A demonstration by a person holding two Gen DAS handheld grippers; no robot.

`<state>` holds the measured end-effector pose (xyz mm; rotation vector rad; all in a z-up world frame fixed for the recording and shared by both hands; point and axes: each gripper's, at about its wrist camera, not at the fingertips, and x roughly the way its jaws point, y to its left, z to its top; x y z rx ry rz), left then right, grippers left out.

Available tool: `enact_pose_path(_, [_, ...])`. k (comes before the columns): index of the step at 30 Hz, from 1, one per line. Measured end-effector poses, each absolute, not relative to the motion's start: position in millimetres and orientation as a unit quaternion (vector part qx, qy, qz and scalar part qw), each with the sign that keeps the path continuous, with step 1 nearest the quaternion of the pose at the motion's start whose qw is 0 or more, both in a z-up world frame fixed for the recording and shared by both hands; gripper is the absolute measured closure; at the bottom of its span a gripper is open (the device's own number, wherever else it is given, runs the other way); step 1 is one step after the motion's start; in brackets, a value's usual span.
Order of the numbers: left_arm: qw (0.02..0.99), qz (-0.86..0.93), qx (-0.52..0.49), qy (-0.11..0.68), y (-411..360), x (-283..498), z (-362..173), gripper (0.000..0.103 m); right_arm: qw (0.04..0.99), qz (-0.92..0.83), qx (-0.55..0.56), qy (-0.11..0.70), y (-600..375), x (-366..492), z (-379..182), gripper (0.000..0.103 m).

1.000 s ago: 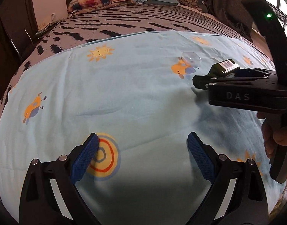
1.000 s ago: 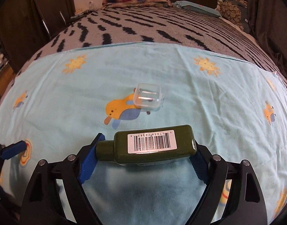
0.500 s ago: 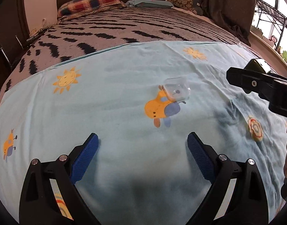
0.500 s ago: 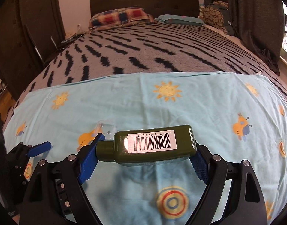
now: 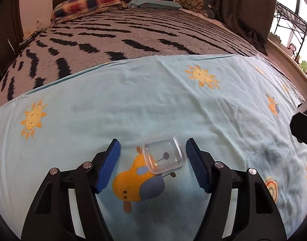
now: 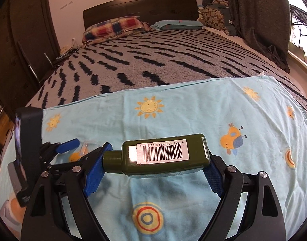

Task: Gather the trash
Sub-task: 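Grasp the clear plastic box with the left tool while the right tool grasps the green bottle, then lower both tools to the bin and release plastic box and green bottle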

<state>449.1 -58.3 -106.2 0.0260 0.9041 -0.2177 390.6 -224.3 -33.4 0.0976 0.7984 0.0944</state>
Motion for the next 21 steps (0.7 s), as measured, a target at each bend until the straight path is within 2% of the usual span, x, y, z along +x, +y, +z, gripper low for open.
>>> enact_pose_path(1, [0.894,-0.102,0.016,0.436,-60,451,-107,0.046,0.919,0.047,0.047,0.389,-225,390,-33,0.017])
enact_pose_path(3, [0.894,-0.103,0.020,0.435,-61,451,-105,0.061,0.919,0.047,0.045,0.388,-226,387,-32,0.017])
enact_pose_path(4, [0.894,-0.103,0.023,0.435,-61,449,-104,0.064,0.919,0.047,0.046,0.388,-227,385,-30,0.017])
enact_pose_path(12, [0.893,-0.115,0.017,0.434,-50,406,-86,0.064,0.922,0.051,0.054,0.380,-233,351,-15,0.017])
enact_pose_path(21, [0.899,-0.132,0.038,0.416,-40,305,-57,0.064,0.923,0.076,0.072,0.371,-235,277,0,0.017])
